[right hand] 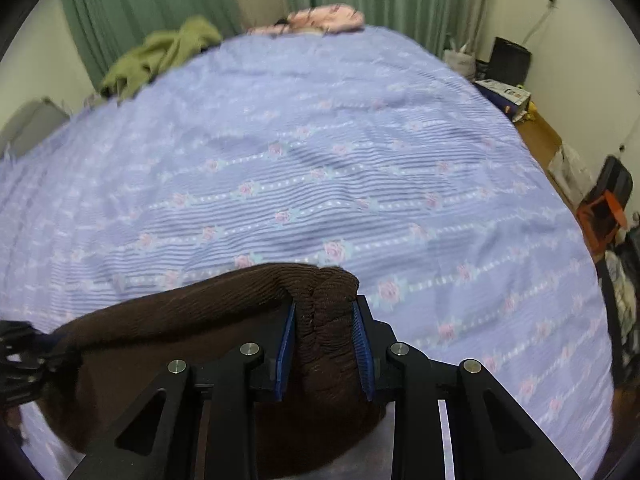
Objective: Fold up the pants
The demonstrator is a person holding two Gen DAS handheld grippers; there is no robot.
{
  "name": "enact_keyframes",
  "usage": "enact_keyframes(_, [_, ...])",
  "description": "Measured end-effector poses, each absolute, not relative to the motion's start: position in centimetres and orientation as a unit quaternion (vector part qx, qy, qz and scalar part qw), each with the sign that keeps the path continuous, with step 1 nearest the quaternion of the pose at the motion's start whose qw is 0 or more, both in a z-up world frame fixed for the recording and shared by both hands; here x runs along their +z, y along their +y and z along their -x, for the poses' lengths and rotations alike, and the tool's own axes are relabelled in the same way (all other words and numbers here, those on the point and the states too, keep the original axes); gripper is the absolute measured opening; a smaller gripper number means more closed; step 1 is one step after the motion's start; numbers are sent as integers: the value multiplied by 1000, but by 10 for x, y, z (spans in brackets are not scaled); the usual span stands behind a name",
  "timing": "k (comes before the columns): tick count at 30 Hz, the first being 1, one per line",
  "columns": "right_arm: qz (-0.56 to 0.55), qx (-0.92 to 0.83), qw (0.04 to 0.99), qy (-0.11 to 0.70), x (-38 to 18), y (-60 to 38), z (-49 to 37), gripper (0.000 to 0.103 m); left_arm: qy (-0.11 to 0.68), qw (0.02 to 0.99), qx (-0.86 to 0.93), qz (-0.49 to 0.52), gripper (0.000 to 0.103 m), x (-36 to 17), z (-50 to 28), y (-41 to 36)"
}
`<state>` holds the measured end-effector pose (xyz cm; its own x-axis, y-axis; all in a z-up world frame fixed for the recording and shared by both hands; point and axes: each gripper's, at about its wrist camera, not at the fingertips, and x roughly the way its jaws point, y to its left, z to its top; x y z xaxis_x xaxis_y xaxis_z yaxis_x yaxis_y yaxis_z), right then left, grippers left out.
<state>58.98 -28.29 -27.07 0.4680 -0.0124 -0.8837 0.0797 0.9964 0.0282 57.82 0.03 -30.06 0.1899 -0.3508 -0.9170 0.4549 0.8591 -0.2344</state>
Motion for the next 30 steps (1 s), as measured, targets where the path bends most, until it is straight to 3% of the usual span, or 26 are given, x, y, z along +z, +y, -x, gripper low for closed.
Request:
enact_keyframes(6, [-22, -31, 839, 543, -287, -279, -631, 30, 609, 759, -227, -29, 30, -334, -604, 2])
enact_keyframes(9, [-25, -51, 826, 560, -298, -283, -639, 43, 612, 766, -195, -10, 53, -343, -608, 9])
enact_keyframes(10, [-15, -67, 826, 560, -301, -284, -638, 56, 617, 765, -183, -5, 60, -344, -609, 10])
enact_keyframes(11, [-6, -75, 828, 555, -300, -285, -636, 62, 617, 766, -179, -1, 62, -343, -609, 12])
enact_keyframes(13, [12, -81, 841, 535, -288, -283, -622, 63, 610, 775, -169, 2, 72, -331, -606, 17])
enact_keyframes(15, [27, -96, 854, 510, -267, -281, -605, 63, 575, 800, -167, 0, 74, -302, -594, 22])
enact_keyframes(16, [37, -106, 862, 494, -255, -278, -594, 63, 559, 812, -170, 4, 81, -288, -588, 26])
enact_keyframes(19, [80, -146, 890, 425, -212, -261, -555, 83, 507, 848, -152, 18, 89, -249, -568, 49])
enact_keyframes(21, [85, -132, 906, 392, -189, -245, -530, 83, 482, 864, -142, 33, 96, -229, -553, 71])
enact_keyframes(25, [99, -69, 911, 395, -180, -198, -512, 83, 462, 881, -106, -16, 96, -211, -524, 120])
enact_keyframes(30, [80, 29, 899, 429, -209, -125, -503, 83, 498, 860, -115, 7, 93, -228, -507, 178])
